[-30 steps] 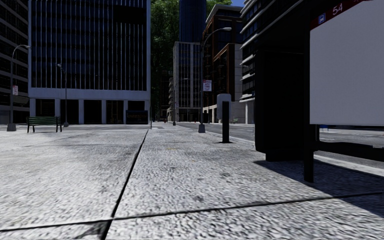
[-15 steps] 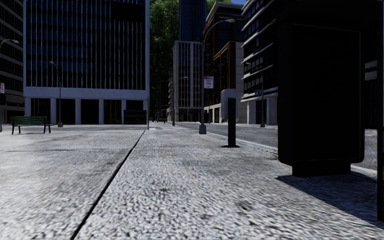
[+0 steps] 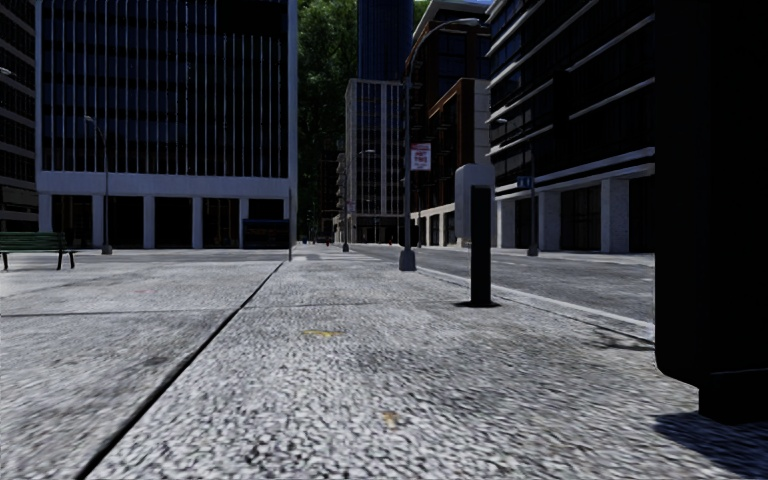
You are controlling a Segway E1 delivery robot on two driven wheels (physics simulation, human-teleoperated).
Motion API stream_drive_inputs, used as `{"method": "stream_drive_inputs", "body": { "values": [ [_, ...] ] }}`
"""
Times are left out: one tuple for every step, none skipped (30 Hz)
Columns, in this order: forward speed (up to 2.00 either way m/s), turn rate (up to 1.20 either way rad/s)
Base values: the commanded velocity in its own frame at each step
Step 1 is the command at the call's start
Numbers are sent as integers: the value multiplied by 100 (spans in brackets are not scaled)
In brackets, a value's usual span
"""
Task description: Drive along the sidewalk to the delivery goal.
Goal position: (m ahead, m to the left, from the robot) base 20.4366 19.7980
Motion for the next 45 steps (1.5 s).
{"method": "stream_drive_inputs", "body": {
  "values": [
    [200, 0],
    [200, 0],
    [200, 0],
    [200, 0],
    [200, 0],
    [200, 0],
    [200, 0],
    [200, 0],
    [200, 0],
    [200, 0],
    [200, 0],
    [200, 0],
    [200, 0],
    [200, 0],
    [200, 0],
    [200, 0],
    [200, 0],
    [200, 0],
    [200, 0],
    [200, 0],
    [200, 0],
    [200, 0],
    [200, 0],
    [200, 0],
    [200, 0],
    [200, 0],
    [200, 0],
    [200, 0],
    [200, 0],
    [200, 0],
    [200, 0],
    [200, 0],
    [200, 0],
    [200, 0],
    [200, 0],
    [200, 0],
    [200, 0],
    [200, 0],
    [200, 0],
    [200, 0],
    [200, 0],
    [200, 0],
    [200, 0],
    [200, 0],
    [200, 0]
  ]
}}
